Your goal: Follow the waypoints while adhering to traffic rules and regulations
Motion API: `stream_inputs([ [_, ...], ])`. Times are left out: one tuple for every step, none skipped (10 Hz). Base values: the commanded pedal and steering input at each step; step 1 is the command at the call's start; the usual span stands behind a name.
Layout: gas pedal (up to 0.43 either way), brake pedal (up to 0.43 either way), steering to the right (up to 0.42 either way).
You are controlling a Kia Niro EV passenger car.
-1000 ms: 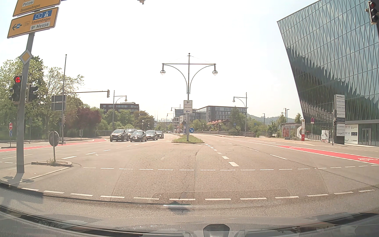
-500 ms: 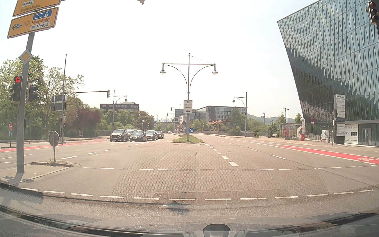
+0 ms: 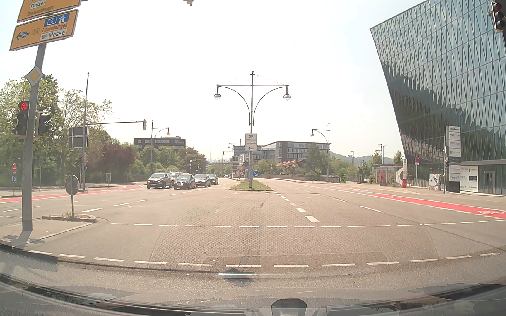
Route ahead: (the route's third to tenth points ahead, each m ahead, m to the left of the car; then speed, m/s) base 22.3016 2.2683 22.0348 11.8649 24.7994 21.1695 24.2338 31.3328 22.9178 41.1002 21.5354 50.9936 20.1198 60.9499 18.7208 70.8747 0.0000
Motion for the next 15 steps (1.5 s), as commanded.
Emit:
stream_inputs([
  [0.000,0.287,-0.005],
  [0.000,0.287,-0.005],
  [0.000,0.287,-0.005],
  [0.000,0.287,-0.005],
  [0.000,0.287,-0.004],
  [0.000,0.287,-0.002],
  [0.000,0.287,-0.001],
  [0.000,0.287,-0.001],
  [0.000,0.287,-0.001],
  [0.000,0.287,-0.003],
  [0.000,0.287,-0.006],
  [0.000,0.287,-0.005],
  [0.000,0.287,-0.005],
  [0.000,0.287,-0.005],
  [0.000,0.287,-0.004],
])
